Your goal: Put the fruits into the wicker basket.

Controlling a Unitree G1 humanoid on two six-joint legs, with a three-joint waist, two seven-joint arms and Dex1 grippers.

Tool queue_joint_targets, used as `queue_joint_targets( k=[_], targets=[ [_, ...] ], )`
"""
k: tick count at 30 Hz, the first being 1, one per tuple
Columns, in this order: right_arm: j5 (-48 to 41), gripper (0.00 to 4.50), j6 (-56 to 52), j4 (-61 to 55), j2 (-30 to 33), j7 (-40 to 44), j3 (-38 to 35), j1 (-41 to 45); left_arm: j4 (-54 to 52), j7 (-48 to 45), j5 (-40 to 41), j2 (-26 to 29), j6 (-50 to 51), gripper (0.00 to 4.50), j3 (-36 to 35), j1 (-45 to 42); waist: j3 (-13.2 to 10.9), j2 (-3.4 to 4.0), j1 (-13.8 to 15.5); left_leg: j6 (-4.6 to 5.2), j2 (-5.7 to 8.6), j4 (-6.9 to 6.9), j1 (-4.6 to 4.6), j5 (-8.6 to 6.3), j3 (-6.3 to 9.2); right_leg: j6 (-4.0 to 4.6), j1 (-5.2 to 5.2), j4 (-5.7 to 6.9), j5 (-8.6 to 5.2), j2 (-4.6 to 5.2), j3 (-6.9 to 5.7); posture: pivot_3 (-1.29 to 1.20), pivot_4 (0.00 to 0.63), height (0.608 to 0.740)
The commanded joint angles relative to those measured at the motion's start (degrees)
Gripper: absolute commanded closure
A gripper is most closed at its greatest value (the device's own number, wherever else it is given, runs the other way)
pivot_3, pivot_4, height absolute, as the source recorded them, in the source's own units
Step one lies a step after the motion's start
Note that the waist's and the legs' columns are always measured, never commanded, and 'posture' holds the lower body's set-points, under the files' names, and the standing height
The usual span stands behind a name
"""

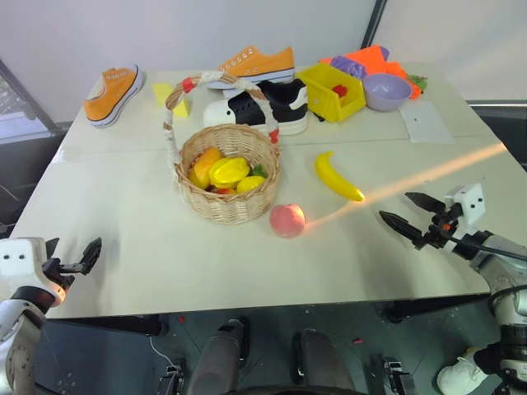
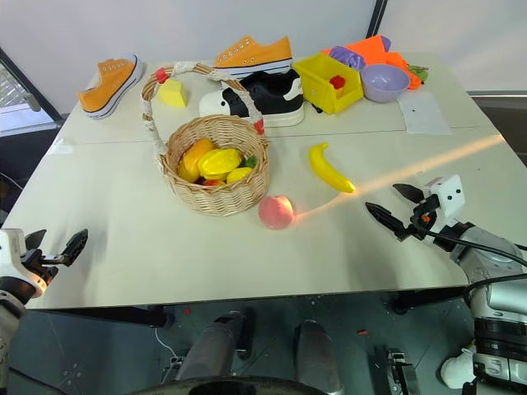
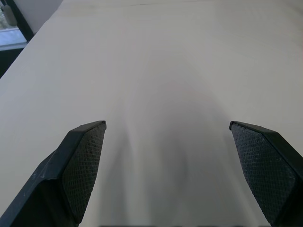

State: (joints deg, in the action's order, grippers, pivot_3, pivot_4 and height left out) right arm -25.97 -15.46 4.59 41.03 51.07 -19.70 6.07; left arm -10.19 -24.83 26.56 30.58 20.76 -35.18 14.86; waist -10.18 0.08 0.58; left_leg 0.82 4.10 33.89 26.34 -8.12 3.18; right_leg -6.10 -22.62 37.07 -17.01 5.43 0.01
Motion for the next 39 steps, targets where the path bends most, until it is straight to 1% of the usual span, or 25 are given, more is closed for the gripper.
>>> queue_joint_targets(
  k=[1, 4, 8, 13, 17, 21, 23, 26, 29, 33, 39],
  targets=[
    [-0.5, 0.01, 0.4, -2.9, 0.6, -0.3, -1.2, 0.0, -1.8, -0.1, 0.6, 0.8, -0.7, 0.0, -1.7, -0.7, 0.0, 0.0, 0.0, 0.0, 0.0, 0.0, 0.0, 0.0, 0.0, 0.0, 0.0, 0.0, 0.0, 0.0, 0.0, 0.0, 0.15, 0.74],
    [-0.7, 0.01, 0.0, -3.6, 0.7, -0.6, -1.2, 0.2, -2.9, -0.5, 2.0, 0.6, 0.0, 0.0, -1.6, -1.0, 0.0, 0.0, 0.0, 0.0, 0.0, 0.0, 0.01, 0.0, 0.0, 0.0, 0.0, 0.0, 0.0, 0.0, 0.0, 0.0, 0.15, 0.74],
    [-1.2, 0.01, -0.8, -5.1, 0.7, -0.5, -0.9, 0.6, -3.3, -0.8, 1.0, 1.2, -0.2, 0.0, -0.7, -0.9, 0.0, 0.0, 0.0, 0.0, 0.0, 0.0, 0.03, 0.0, -0.01, 0.0, -0.03, -0.01, 0.0, 0.01, 0.0, 0.0, 0.15, 0.74],
    [-3.3, 0.01, -4.5, -9.7, 0.4, 0.4, 1.4, 2.5, -6.6, -4.3, 1.6, 2.0, -2.0, 0.0, 0.6, -1.0, 0.0, 0.0, -0.1, 0.0, 0.0, -0.02, 0.04, 0.0, -0.01, 0.0, -0.05, -0.01, 0.0, 0.0, 0.0, 0.0, 0.15, 0.74],
    [-6.5, 0.01, -10.8, -16.8, -0.8, -0.2, 6.4, 6.1, -11.3, -10.1, 4.4, 3.1, -1.1, 0.0, 2.9, -0.2, 0.0, 0.01, -0.2, 0.0, 0.0, -0.04, 0.06, 0.0, -0.01, 0.01, -0.07, -0.01, 0.0, 0.01, 0.01, 0.0, 0.15, 0.74],
    [-6.7, 0.01, -14.9, -22.5, -3.3, -2.2, 13.0, 8.8, -14.7, -15.6, 6.9, 5.5, 0.7, 0.0, 5.3, 0.8, 0.0, 0.0, -0.4, 0.0, -0.01, -0.18, 0.08, 0.0, -0.01, 0.02, -0.13, -0.07, -0.01, 0.02, 0.01, 0.0, 0.15, 0.74],
    [-4.9, 0.01, -15.9, -23.4, -4.1, -2.8, 16.6, 9.6, -15.9, -17.2, 7.2, 6.7, 1.1, 0.0, 6.3, 0.9, 0.0, 0.0, -0.3, 0.0, -0.01, -0.25, 0.09, 0.0, -0.01, 0.02, -0.18, -0.11, -0.01, 0.02, 0.01, 0.0, 0.15, 0.74],
    [-2.0, 0.01, -15.9, -23.1, -6.3, -4.5, 21.7, 11.2, -18.8, -19.3, 7.9, 8.7, 1.9, 0.0, 8.3, 0.3, 0.0, 0.0, -0.2, 0.0, 0.0, -0.29, 0.11, 0.0, -0.01, 0.02, -0.2, -0.19, -0.02, 0.02, 0.0, 0.0, 0.15, 0.74],
    [1.9, 0.01, -14.7, -20.2, -8.0, -5.9, 25.3, 12.6, -22.5, -20.6, 9.4, 10.4, 4.0, 0.0, 10.8, -0.4, 0.0, 0.0, -0.3, 0.0, 0.0, -0.29, 0.1, 0.0, -0.03, 0.03, -0.19, -0.2, -0.01, 0.02, 0.01, 0.0, 0.15, 0.74],
    [4.1, 0.01, -13.5, -17.7, -8.5, -4.8, 27.4, 12.9, -26.1, -21.4, 9.2, 12.6, 5.9, 0.0, 13.7, -0.2, 0.0, 0.01, -0.2, 0.0, 0.02, -0.29, 0.1, 0.0, -0.04, 0.02, -0.2, -0.2, -0.01, 0.01, 0.0, 0.0, 0.15, 0.74],
    [6.3, 0.01, -12.8, -15.3, -10.6, -4.1, 30.7, 13.2, -28.5, -20.9, 8.3, 13.3, 7.2, 0.0, 17.2, -0.7, 0.0, 0.01, -0.3, 0.0, 0.02, -0.35, 0.07, 0.0, -0.04, 0.02, -0.24, -0.16, -0.01, -0.01, 0.0, 0.0, 0.15, 0.74]
  ],
)
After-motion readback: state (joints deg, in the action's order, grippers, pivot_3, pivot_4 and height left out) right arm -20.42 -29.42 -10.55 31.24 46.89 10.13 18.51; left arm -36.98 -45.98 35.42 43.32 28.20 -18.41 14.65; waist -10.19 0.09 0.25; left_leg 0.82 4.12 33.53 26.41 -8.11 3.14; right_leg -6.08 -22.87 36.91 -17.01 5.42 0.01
